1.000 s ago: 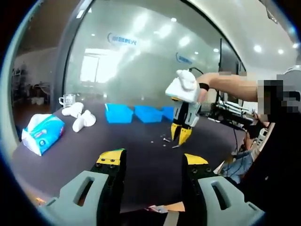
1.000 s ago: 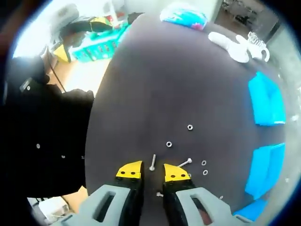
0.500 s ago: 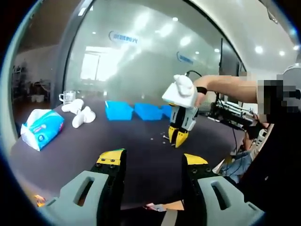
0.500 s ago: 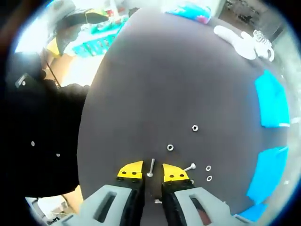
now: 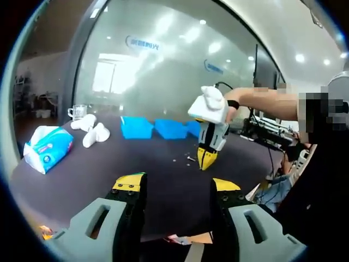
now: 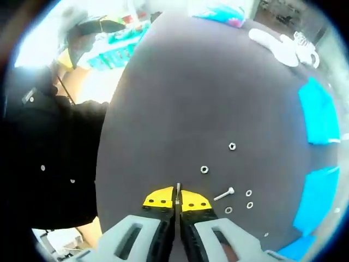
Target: Sort the screws, nuts, and washers into the corresponding bins
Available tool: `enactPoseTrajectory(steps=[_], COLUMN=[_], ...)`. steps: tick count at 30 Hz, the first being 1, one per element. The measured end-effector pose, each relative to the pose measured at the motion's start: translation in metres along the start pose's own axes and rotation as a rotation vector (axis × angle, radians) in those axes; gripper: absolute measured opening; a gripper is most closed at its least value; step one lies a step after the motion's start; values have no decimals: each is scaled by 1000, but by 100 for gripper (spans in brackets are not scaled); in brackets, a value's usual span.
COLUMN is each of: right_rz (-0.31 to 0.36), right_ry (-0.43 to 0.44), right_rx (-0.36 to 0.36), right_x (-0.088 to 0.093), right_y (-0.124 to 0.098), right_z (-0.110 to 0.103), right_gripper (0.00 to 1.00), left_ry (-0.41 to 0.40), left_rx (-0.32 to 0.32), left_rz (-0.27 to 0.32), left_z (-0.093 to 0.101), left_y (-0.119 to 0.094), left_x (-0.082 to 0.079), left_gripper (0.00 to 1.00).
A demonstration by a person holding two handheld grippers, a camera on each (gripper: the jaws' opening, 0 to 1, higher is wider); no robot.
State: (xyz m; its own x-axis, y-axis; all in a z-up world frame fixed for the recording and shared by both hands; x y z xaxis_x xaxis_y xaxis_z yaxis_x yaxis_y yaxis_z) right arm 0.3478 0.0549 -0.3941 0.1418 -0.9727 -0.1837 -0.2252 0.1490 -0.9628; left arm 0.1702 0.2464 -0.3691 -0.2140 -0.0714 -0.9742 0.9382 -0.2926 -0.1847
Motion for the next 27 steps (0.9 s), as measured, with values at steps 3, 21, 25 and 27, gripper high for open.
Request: enactPoseTrajectory(steps=[3, 21, 25, 27], right_rz=[12, 578, 727, 787], right_ry=[1, 190, 254, 280], right_rx=[-20, 112, 217, 268], right_x=[3, 73, 96, 109], right_y=[-1, -51, -63, -67], right_z=[-8, -59, -69, -78], right_gripper=[0, 0, 0, 0], left_ry=[2, 11, 17, 19], left_rx=[-1, 44, 56, 59], left_rz=[2, 18, 24, 27], left_z=[0, 10, 13, 14], left_y=[0, 18, 21, 22], left_x=[-1, -12, -15, -17], left_gripper=[42, 41, 41, 41])
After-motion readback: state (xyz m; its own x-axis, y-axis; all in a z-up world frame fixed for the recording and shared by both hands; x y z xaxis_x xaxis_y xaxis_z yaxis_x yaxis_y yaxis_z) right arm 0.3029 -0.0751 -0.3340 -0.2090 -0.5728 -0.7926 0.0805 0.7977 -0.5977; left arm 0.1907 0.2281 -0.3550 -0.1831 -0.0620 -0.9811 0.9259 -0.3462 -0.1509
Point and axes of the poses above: the point that each gripper's makers call its tool centre point, and the gripper's own axes: y roughly forward along the fingers, z roughly to its right, x roughly out of its underside, the point moved 8 cm from there along -y, roughly backward along the fingers, and after that the axes turned 9 degrees about -x, right-handed, at the moved point
